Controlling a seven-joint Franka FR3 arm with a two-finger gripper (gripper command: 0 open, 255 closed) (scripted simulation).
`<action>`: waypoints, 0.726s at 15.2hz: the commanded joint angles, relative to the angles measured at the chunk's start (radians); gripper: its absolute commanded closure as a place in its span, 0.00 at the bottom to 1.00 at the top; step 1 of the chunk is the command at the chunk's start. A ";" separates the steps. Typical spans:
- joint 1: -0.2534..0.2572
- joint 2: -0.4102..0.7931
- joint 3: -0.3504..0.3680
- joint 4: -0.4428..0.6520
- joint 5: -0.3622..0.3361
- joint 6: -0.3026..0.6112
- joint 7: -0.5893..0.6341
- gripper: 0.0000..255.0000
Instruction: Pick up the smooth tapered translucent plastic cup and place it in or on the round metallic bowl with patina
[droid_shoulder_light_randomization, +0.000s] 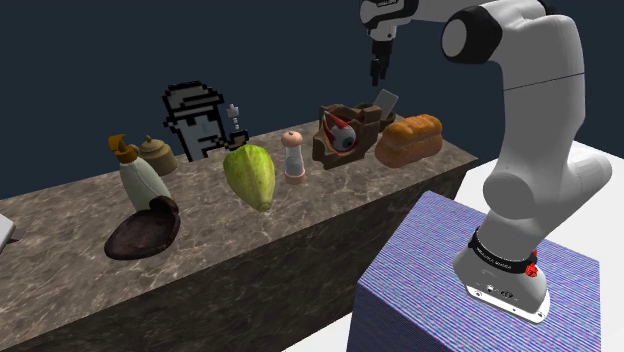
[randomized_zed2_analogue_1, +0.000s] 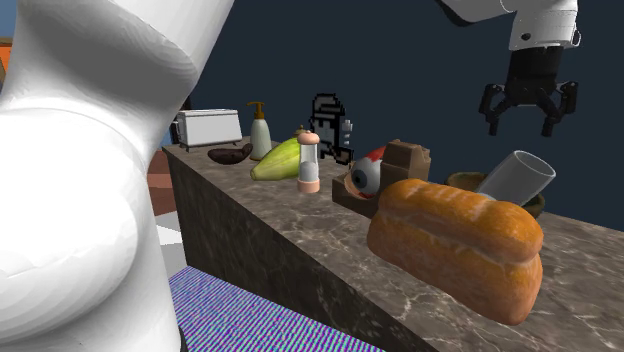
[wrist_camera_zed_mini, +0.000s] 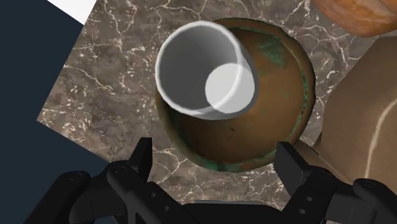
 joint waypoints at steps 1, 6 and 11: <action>-0.001 0.003 0.000 0.057 0.000 -0.054 0.001 0.00; -0.004 0.018 0.000 0.142 0.001 -0.124 0.001 0.00; -0.004 0.018 0.000 0.142 0.001 -0.124 0.001 0.00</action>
